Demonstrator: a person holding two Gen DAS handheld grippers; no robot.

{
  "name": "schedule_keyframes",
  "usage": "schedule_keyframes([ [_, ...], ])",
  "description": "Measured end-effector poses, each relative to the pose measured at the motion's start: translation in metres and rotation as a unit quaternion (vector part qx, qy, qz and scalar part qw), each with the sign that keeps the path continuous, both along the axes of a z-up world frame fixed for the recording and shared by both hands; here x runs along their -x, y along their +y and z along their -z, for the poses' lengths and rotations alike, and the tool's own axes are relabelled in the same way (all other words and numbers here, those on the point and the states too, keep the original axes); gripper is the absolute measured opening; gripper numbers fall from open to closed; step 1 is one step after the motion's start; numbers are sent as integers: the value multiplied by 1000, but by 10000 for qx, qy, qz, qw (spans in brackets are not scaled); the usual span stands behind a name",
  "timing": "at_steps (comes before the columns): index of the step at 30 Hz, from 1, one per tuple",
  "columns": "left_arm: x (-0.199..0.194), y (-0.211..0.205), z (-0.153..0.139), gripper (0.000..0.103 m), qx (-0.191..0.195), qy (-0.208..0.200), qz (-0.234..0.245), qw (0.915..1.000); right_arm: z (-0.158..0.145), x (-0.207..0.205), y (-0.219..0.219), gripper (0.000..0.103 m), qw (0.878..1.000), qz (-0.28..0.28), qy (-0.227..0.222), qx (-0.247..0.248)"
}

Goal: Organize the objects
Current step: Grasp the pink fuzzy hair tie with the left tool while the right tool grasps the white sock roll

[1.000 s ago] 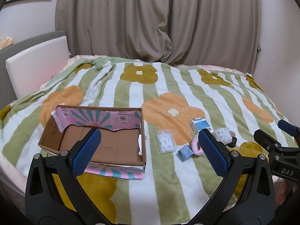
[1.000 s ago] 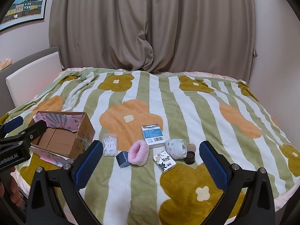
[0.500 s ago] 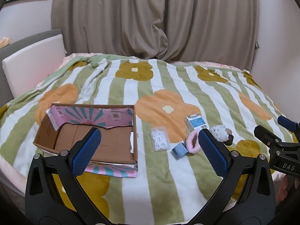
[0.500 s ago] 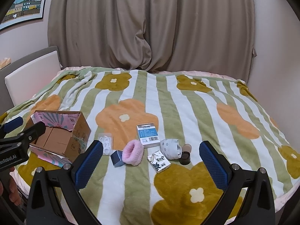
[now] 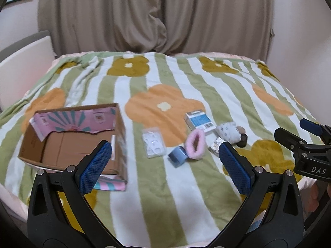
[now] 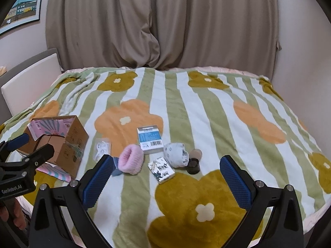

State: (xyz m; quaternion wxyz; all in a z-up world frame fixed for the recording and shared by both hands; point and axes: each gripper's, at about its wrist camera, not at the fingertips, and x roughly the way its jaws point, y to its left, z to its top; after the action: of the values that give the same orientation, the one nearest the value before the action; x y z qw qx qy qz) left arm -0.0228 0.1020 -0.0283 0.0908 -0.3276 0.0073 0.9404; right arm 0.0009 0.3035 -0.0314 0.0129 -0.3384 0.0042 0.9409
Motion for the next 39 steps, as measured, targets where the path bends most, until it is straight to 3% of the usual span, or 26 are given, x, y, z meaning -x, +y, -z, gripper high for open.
schedule_keyframes([
  [13,32,43,37,103,173,-387,412,9983,36,28,35,103,9988,67,-404,267],
  [33,121,87,121,103,538,-1220,591,9893,106,126,47,102,9913,-608,-1133,-288],
  [39,137,94,133,101,705,-1307,659,9867,123,149,40,94,9865,-882,-1330,-354],
])
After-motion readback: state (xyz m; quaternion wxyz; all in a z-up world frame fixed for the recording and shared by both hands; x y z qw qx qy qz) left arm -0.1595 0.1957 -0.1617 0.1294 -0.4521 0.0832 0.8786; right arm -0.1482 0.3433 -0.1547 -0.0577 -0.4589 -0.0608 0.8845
